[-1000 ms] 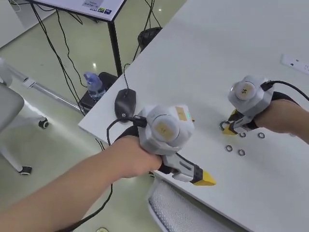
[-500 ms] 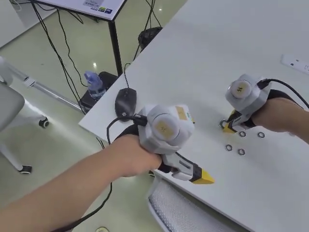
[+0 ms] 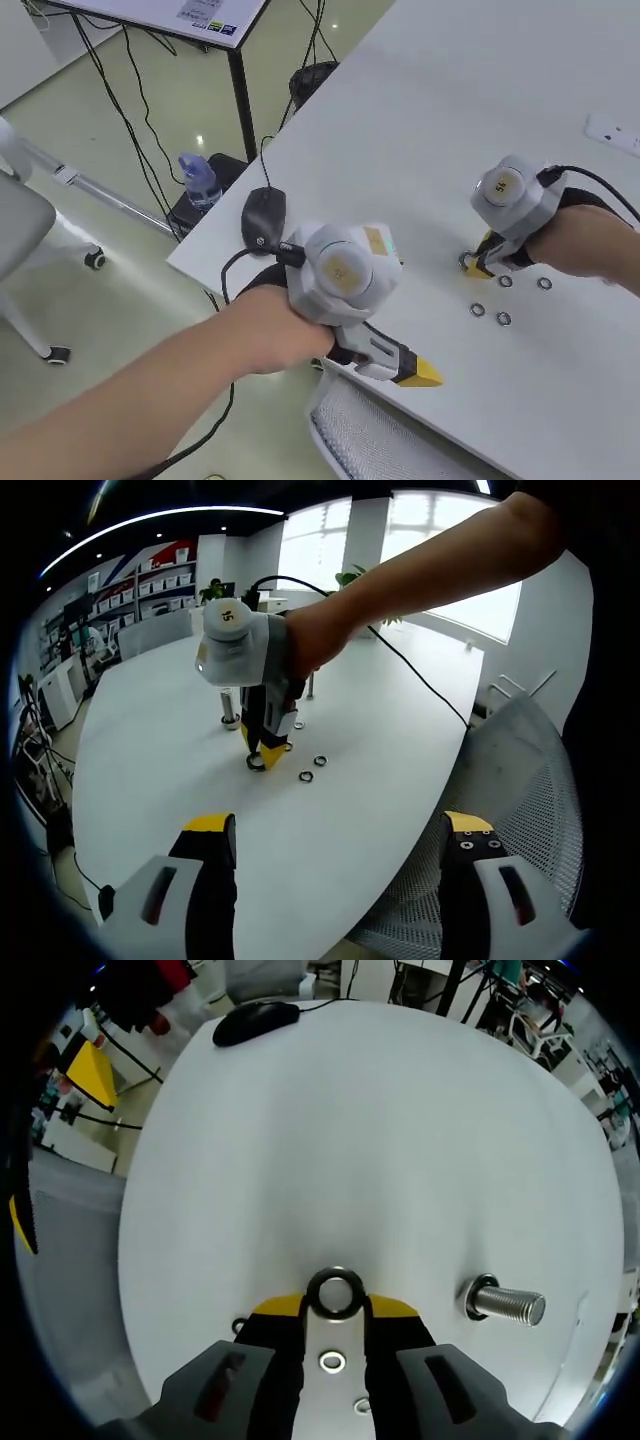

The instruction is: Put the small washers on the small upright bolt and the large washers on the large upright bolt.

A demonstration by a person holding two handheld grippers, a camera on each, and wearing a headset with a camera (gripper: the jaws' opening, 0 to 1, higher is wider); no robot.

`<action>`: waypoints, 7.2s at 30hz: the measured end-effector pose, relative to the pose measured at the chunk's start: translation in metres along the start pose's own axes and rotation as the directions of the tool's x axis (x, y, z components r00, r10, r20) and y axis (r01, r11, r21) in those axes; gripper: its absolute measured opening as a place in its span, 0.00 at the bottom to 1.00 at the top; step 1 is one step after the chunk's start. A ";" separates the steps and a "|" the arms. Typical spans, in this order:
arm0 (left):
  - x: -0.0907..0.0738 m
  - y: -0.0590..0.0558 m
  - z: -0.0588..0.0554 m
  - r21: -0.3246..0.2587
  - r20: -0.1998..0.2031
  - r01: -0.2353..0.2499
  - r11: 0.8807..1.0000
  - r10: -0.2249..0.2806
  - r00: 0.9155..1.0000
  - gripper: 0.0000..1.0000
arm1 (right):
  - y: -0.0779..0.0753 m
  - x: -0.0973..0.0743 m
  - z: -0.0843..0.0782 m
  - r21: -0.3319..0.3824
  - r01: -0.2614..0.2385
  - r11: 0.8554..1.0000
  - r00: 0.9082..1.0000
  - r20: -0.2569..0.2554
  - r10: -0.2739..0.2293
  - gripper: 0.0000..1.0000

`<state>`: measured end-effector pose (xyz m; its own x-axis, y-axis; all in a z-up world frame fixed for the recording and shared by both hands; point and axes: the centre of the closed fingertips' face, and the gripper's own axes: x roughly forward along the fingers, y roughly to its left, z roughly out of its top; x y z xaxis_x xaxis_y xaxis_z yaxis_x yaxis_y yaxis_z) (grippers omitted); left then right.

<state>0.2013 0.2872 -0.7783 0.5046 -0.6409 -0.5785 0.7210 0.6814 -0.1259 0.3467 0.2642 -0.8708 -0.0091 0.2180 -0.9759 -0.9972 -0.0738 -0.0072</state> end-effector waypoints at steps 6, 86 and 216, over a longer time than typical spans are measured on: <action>0.001 -0.001 0.001 0.007 -0.002 0.008 1.000 -0.008 1.000 0.83 | -0.002 -0.014 -0.002 0.019 -0.002 1.000 1.000 0.019 0.002 0.22; 0.017 0.013 0.009 -0.008 0.016 -0.006 1.000 0.006 1.000 0.97 | -0.115 -0.054 -0.003 0.067 0.065 0.996 0.998 -0.003 -0.065 0.22; -0.002 0.006 0.028 0.033 0.027 0.023 0.999 -0.024 0.999 0.90 | -0.025 -0.080 -0.060 0.034 0.049 0.998 0.999 0.000 -0.049 0.30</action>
<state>0.2180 0.2832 -0.7554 0.4996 -0.6662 -0.5537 0.7479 0.6542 -0.1122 0.3768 0.1903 -0.8051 0.0399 0.2215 -0.9743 -0.9984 -0.0303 -0.0478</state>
